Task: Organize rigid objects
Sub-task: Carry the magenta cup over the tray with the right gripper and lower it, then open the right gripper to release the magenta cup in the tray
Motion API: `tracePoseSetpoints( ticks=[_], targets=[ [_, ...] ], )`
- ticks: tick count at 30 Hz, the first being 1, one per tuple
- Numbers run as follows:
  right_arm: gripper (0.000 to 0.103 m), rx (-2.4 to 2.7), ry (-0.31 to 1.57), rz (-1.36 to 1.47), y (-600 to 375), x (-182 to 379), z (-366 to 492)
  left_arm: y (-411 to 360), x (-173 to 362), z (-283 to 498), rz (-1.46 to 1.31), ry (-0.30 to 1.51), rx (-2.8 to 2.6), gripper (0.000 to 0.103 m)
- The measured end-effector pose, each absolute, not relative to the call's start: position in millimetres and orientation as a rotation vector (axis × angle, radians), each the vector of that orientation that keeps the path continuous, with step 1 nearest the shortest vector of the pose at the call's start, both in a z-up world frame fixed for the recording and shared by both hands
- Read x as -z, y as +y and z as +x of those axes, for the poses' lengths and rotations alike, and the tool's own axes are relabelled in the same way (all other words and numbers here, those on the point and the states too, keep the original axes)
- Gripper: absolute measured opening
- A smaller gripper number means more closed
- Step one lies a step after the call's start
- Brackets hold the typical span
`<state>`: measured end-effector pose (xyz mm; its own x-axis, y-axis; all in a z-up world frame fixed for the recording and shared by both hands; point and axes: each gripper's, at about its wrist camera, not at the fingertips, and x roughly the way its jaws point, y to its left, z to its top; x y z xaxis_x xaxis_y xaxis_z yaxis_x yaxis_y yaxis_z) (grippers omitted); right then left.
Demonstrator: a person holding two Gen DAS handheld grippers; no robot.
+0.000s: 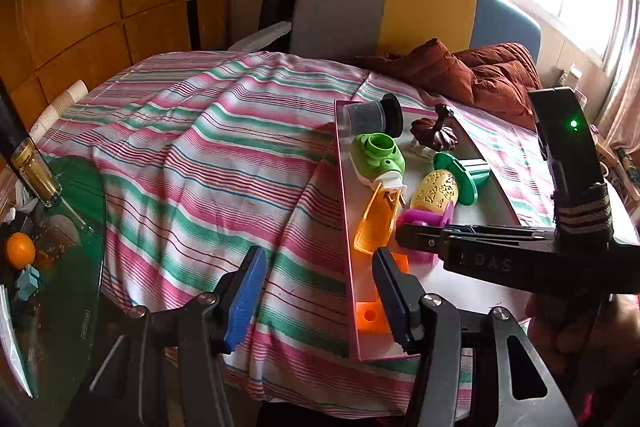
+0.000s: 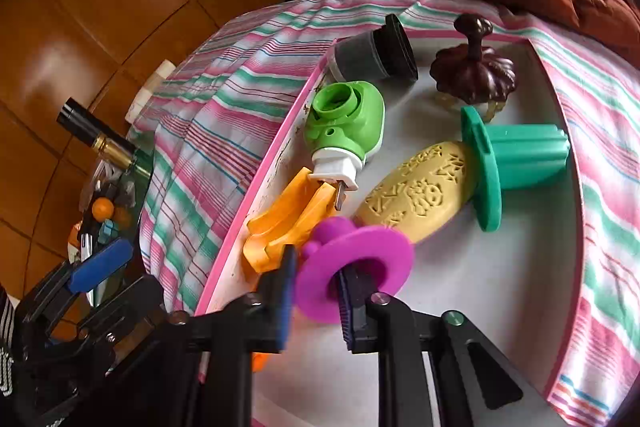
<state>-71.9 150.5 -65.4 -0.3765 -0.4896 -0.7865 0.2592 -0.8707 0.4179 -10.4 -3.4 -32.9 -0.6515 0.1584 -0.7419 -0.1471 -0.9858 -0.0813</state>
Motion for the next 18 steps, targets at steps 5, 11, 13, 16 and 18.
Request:
tracePoseSetpoints(
  ticks=[5,11,13,16,18],
  targets=[
    [0.044,2.241,-0.354,1.401,155.8,64.1,-63.8,-5.4,33.5,-10.8,-1.218,-0.039,-2.716,0.057],
    [0.046,2.317,-0.266,1.348,160.3,44.7,-48.9,-3.7,31.2,-8.7,-1.204,-0.024,-2.724,0.058],
    [0.046,2.345,-0.231,1.327,162.3,38.1,-43.5,-3.1,30.2,-7.7,-1.2,-0.018,-2.727,0.059],
    [0.046,2.383,-0.186,1.301,165.7,29.2,-36.1,-2.6,29.1,-6.5,-1.196,-0.017,-2.727,0.059],
    [0.046,2.406,-0.152,1.279,167.7,23.5,-30.7,-2.1,28.4,-5.5,-1.193,-0.013,-2.728,0.059]
  ],
)
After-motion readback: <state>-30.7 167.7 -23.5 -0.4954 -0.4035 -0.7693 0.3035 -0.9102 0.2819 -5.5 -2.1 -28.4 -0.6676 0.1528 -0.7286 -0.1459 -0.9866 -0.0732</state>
